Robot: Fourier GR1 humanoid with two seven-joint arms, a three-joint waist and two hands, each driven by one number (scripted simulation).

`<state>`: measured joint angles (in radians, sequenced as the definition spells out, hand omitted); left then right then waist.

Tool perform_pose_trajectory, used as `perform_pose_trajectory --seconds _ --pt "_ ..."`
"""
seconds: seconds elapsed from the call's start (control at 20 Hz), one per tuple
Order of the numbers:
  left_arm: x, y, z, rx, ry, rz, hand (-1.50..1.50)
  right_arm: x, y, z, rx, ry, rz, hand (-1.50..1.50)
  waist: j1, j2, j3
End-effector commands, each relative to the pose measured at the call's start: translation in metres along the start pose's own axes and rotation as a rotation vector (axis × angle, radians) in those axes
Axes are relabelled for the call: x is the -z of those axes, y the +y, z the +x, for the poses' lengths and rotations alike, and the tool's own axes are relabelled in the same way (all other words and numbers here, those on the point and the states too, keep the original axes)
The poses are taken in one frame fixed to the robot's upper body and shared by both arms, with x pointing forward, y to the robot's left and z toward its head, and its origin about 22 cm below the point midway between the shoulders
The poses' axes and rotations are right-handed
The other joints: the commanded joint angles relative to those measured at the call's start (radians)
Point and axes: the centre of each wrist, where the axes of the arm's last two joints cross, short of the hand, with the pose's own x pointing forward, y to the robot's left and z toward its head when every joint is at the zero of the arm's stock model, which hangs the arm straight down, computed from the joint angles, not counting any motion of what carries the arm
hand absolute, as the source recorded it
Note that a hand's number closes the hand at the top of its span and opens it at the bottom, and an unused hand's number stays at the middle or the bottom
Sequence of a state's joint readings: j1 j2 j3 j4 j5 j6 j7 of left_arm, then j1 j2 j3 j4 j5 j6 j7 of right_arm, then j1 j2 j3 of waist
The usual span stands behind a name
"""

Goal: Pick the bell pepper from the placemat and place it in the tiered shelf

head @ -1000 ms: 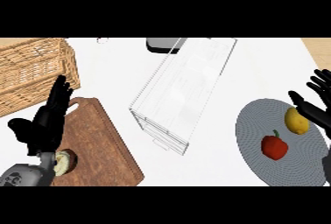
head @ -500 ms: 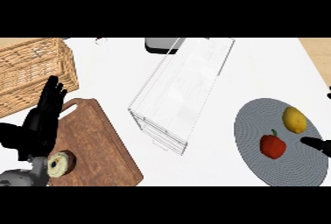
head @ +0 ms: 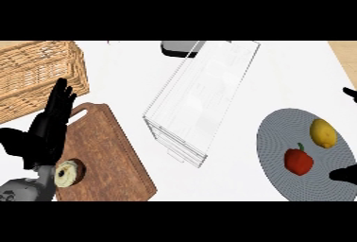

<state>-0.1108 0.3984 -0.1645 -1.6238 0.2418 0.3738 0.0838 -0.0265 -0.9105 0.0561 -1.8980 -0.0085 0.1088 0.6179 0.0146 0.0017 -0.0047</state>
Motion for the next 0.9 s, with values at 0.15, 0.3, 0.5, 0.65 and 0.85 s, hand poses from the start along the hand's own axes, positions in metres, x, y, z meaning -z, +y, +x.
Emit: perform_pose_trajectory --seconds 0.15,0.3,0.5,0.65,0.85 --pt "-0.011 -0.004 -0.001 0.011 -0.014 -0.027 0.0 0.012 0.042 0.053 -0.174 0.19 0.015 -1.5 0.02 0.002 0.003" --pt "-0.009 0.002 0.003 0.005 -0.003 -0.002 0.0 0.024 0.053 0.052 -0.248 0.244 0.032 -1.5 0.005 0.0 0.004" --pt "0.0 0.001 -0.004 0.007 -0.003 0.011 0.0 0.024 0.089 0.054 -0.342 0.291 0.024 -1.5 -0.006 0.0 0.004" --pt "-0.004 -0.006 0.011 0.002 -0.004 0.009 0.0 0.039 0.082 0.04 -0.446 0.399 0.065 -1.5 -0.002 -0.001 0.004" --pt "-0.003 -0.001 0.011 -0.006 0.008 0.004 0.0 0.043 0.101 0.035 -0.443 0.434 0.052 -1.5 -0.009 -0.002 0.005"
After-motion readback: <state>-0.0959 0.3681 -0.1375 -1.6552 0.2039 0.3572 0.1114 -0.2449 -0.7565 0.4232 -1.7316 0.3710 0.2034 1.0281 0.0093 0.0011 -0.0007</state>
